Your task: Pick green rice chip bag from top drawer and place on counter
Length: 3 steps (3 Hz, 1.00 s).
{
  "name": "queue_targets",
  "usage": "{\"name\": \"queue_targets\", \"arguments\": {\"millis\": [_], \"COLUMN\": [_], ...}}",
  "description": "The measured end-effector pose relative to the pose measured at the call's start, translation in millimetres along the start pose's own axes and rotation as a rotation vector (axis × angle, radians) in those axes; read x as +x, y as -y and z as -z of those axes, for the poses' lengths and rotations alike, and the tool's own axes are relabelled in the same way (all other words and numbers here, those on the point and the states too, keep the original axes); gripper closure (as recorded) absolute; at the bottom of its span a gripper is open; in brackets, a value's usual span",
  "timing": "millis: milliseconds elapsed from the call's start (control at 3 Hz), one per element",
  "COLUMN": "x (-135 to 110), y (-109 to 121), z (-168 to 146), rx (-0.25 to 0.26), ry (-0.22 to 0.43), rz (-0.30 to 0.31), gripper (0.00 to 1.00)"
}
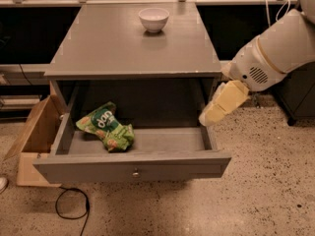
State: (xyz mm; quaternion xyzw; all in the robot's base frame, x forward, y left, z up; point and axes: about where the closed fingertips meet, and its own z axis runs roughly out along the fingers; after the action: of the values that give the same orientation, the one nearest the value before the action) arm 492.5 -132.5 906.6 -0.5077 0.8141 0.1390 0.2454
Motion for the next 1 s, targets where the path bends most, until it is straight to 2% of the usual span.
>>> {"name": "queue_targets", "arguments": {"millis": [333,667,1000], "x": [-42,-58,-58], "y": [0,9,9], "z": [-58,-66,-66], "rx": [-0.072,-0.048,-0.048], "ry": [0.15,0.21,0.21], "rz": [-0.117,-0.144,-0.144], "gripper": [0.0,0.0,0.0]}}
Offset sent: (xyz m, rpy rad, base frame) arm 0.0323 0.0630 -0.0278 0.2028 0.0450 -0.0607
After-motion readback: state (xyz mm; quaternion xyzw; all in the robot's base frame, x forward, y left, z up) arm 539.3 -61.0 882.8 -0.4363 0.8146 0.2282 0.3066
